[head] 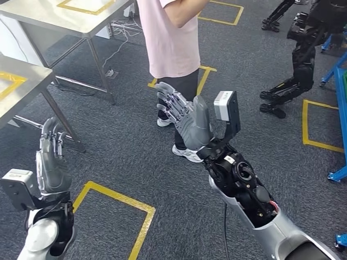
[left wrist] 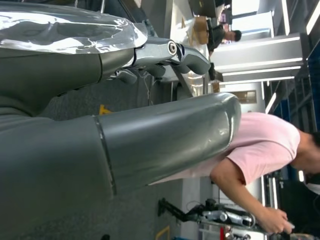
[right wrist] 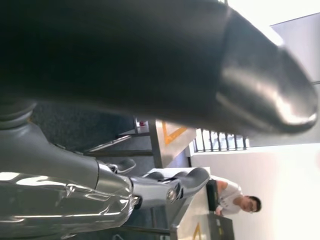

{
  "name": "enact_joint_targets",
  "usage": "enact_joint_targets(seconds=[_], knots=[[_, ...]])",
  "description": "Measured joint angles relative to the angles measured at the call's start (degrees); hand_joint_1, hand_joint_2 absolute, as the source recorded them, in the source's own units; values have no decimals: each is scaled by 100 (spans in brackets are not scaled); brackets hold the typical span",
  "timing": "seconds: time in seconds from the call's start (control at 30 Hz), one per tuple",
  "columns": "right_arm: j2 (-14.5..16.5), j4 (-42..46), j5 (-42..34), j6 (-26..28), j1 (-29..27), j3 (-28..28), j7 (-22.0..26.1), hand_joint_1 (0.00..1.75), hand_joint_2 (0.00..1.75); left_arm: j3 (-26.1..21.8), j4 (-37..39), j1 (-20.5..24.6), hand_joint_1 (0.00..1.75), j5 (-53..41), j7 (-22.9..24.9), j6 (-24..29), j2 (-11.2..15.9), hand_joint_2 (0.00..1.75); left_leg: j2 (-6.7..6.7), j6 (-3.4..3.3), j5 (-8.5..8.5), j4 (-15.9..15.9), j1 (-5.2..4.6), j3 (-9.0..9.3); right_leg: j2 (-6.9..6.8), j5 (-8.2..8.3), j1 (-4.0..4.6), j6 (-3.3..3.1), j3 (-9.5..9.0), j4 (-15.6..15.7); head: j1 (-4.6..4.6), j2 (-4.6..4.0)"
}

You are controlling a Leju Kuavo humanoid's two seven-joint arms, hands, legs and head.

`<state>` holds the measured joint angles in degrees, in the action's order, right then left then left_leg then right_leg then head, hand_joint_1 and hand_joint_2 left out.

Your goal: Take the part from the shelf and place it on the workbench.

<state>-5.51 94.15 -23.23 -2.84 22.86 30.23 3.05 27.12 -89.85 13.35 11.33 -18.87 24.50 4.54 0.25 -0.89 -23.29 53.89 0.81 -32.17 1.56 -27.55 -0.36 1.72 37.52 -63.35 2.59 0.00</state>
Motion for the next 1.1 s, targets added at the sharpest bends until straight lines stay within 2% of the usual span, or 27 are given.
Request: enact_joint_targets(seconds=[0.03, 0.07, 0.1, 0.13, 0.17, 0.2, 0.23, 0.27, 0.3, 0.37, 0.4, 0.47, 0.5, 0.53, 0.57, 0.6, 0.63, 0.67, 0.73, 0.77, 0.83, 0.87, 0.9, 0.97, 1.03, 1.07, 1.1], knots=[[0, -1, -8, 0, -4, 3, 3, 0, 0, 0, 1, -5, 0, 0, -3, 0, -1, 0, 52, -11, -4, 2, -7, -2, -66, -195, -11, 18, 191, -449, 37, 0], [0, -3, -11, 0, -10, 7, 4, 0, 0, 0, 1, -11, 0, 1, -3, 1, -2, 0, 106, -13, -8, 3, -12, -3, -95, -311, -19, 32, 337, -790, 57, 0], [0, -4, -11, 0, -15, 10, 5, 0, 0, 0, 2, -13, 0, 1, -3, 1, -2, 0, 158, -13, -13, 5, -16, -1, -110, -318, -24, 39, 388, -924, 74, 0], [0, -4, -11, 0, -16, 12, 6, 0, 0, 0, 2, -13, 0, 2, -3, 0, -4, 0, 207, -9, -20, 6, -17, 8, -126, -209, -25, 36, 311, -796, 93, 0], [0, -4, -11, 0, -16, 12, 7, 0, 0, 0, 2, -12, 0, 2, -3, -1, -7, 0, 255, 0, -31, 8, -19, 23, -163, -12, -23, 21, 119, -430, 116, 0], [0, -4, -11, 0, -13, 10, 11, 0, 0, 0, 2, -10, 0, 1, -3, -2, -9, 0, 299, 14, -45, 8, -24, 41, -263, 173, -10, -3, -120, 43, 144, 0], [0, -3, -11, -1, -5, 9, 15, 0, 0, 0, 2, -6, 0, 1, -4, -4, -12, 0, 342, 31, -60, 15, -42, 53, -364, 307, 20, -36, -334, 468, 164, 0], [0, -2, -11, -1, 3, 11, 20, 0, 0, 0, 2, -3, 0, 0, -5, -8, -13, 0, 385, 51, -70, 20, -59, 58, -447, 377, 44, -69, -485, 755, 173, 0], [0, -1, -11, -2, 9, 16, 26, 0, 0, 0, 2, -1, 0, -1, -7, -13, -14, 0, 431, 70, -76, 23, -75, 59, -487, 380, 69, -97, -549, 880, 164, 0], [0, 1, -11, -2, 15, 23, 30, 0, 0, 0, 2, 4, 0, -2, -8, -27, -15, 0, 526, 117, -85, 24, -87, 61, -391, 394, 73, -148, -564, 899, 133, 0], [1, 2, -11, -5, 19, 24, 33, 0, 0, -1, 1, 8, 0, -3, -8, -32, -16, 0, 484, 149, -127, 62, -78, 57, -331, 412, 61, -178, -565, 914, 117, 0], [2, 3, -11, -10, 35, 25, 35, 0, 0, -2, 0, 22, 0, -7, -10, -37, -16, 0, 254, 211, -373, 440, -54, -99, -232, 449, 25, -237, -571, 947, 73, 0], [2, 3, -11, -13, 41, 28, 34, 0, 0, -2, 0, 24, 0, -8, -11, -37, -16, 0, 116, 231, -565, 816, -40, -273, -186, 460, 17, -255, -563, 950, 31, 0], [2, 1, -11, -13, 43, 30, 32, 0, 0, -2, 1, 18, 0, -9, -11, -38, -15, 0, 49, 243, -752, 1257, -35, -493, -135, 467, 13, -265, -550, 950, -7, 0], [2, -1, -11, -13, 42, 33, 30, 0, 0, -2, 1, 7, 0, -9, -7, -40, -14, 0, 24, 252, -874, 1636, -32, -693, -77, 471, 13, -271, -541, 949, -39, 0], [2, -3, -11, -13, 41, 36, 27, 0, 0, -2, 2, -2, 0, -9, -3, -43, -13, 0, 15, 256, -893, 1840, -29, -814, -17, 475, 13, -273, -536, 948, -62, 0], [2, -5, -11, -13, 41, 37, 25, 0, 0, -2, 2, -6, 0, -9, 1, -47, -10, 0, 12, 254, -790, 1800, -26, -817, 48, 477, 12, -272, -536, 947, -79, 0], [2, -5, -11, -13, 43, 38, 23, 0, 0, -3, 2, -4, 0, -9, 3, -49, -8, 0, -5, 247, -589, 1518, -19, -701, 113, 478, 10, -270, -540, 943, -95, 0], [2, -4, -11, -13, 53, 39, 23, 0, 0, -4, 2, 8, 0, -9, 4, -51, -3, 0, -159, 232, -166, 638, 6, -300, 233, 473, 16, -246, -535, 922, -120, 0], [2, -4, -11, -13, 61, 40, 21, 0, 0, -4, 2, 13, 0, -10, 5, -52, -2, 0, -241, 225, -53, 310, 17, -154, 285, 472, 20, -223, -518, 909, -122, 0], [2, -4, -11, -14, 77, 43, 16, 0, 0, -4, 2, 15, 0, -15, 16, -54, -1, 0, -315, 201, -28, 65, 13, -52, 382, 480, 16, -158, -474, 900, -112, 0], [2, -3, -11, -14, 82, 44, 13, 0, 0, -4, 2, 19, 0, -17, 22, -55, -2, 0, -267, 173, -20, 54, 11, -54, 429, 489, 3, -120, -457, 906, -104, 0], [2, -3, -11, -13, 83, 44, 13, 0, 0, -4, 2, 27, 0, -21, 31, -56, -4, 0, -216, 141, -11, 39, 10, -44, 412, 474, -6, -85, -442, 885, -101, 0], [2, -2, -11, -11, 97, 43, 9, 0, 0, -4, 2, 44, 0, -28, 43, -56, -10, 0, -109, 72, 3, 6, 18, -20, 211, 280, -6, -26, -292, 588, -53, 0], [2, -3, -11, -10, 109, 45, 6, 0, 0, -4, 2, 41, 0, -33, 55, -56, -12, 0, -6, 37, -4, 2, 7, -11, -33, -101, -13, 14, 59, -180, 19, 0], [2, -4, -11, -10, 103, 47, 5, 0, 0, -4, 2, 34, 0, -33, 59, -56, -12, 0, 51, 30, -9, 4, 1, -10, -82, -259, -21, 29, 247, -596, 42, 0], [2, -5, -11, -9, 94, 48, 3, 0, 0, -4, 2, 28, 0, -33, 63, -56, -11, 0, 107, 27, -15, 5, -2, -7, -105, -326, -25, 38, 372, -865, 57, 0]])
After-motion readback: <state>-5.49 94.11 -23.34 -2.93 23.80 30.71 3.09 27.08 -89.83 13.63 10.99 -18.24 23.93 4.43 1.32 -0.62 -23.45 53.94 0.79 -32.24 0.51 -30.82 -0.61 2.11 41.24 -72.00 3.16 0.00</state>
